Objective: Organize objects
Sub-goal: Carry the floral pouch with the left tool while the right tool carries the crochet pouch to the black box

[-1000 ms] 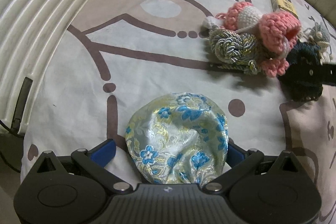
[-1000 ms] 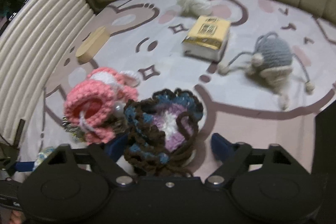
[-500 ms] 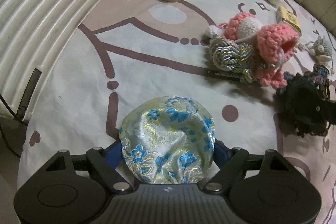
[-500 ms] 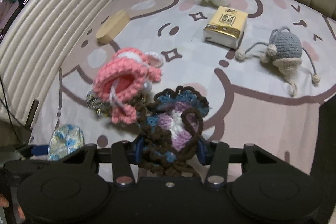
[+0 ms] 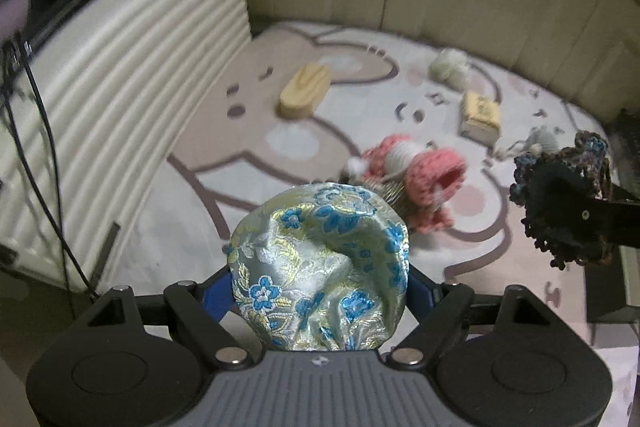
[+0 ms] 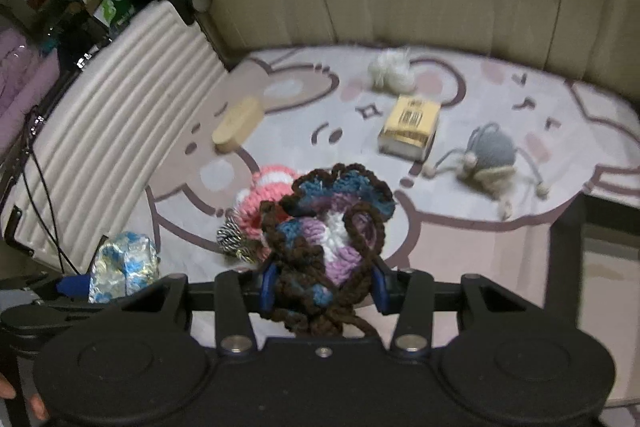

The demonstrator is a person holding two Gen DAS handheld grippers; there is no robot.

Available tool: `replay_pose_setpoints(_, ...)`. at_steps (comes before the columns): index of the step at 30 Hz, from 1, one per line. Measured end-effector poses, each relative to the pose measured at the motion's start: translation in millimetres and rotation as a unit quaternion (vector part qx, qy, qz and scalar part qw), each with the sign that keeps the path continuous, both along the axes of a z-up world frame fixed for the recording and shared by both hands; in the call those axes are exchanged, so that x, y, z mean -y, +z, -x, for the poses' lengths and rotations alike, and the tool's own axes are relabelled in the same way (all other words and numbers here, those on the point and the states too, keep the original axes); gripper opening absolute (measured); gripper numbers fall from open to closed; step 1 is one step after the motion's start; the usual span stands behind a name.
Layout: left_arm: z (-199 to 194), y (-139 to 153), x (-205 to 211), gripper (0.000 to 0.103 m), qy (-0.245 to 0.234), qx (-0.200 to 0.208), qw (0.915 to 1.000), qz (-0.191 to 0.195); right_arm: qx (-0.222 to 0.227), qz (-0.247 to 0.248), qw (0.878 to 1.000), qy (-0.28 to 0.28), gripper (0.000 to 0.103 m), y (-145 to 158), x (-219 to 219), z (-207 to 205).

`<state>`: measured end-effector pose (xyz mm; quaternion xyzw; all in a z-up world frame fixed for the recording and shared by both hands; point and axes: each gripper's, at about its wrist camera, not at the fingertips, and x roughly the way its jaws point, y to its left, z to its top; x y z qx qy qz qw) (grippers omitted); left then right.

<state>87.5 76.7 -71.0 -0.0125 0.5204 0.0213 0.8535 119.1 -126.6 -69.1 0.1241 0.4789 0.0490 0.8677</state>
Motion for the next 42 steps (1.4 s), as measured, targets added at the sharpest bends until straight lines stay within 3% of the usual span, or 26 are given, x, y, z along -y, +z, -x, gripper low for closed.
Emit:
replay_pose_setpoints(1, 2, 6, 2, 0.084, -0.026, 0.006, 0.9996, -0.001, 0.007, 0.004, 1.000, 0.000, 0.046, 7, 0, 4)
replay_pose_setpoints(8, 19, 51, 13, 0.084, -0.052, 0.049, 0.9975, 0.002, 0.038, 0.034, 0.999, -0.004, 0.046, 46, -2, 36)
replay_pose_setpoints(19, 39, 89, 30, 0.084, -0.085, 0.084, 0.9928, 0.006, 0.063, 0.074, 0.995, -0.035, 0.046, 91, 4, 80)
replay_pose_setpoints(31, 54, 120, 51, 0.084, -0.121, 0.116, 0.9858, 0.012, 0.073, 0.087, 0.991, -0.065, 0.047, 116, 21, 115)
replay_pose_setpoints(42, 36, 123, 126, 0.084, -0.185, 0.112, 0.9759, 0.031, 0.062, 0.098, 0.987, -0.113, 0.047, 117, 83, 132)
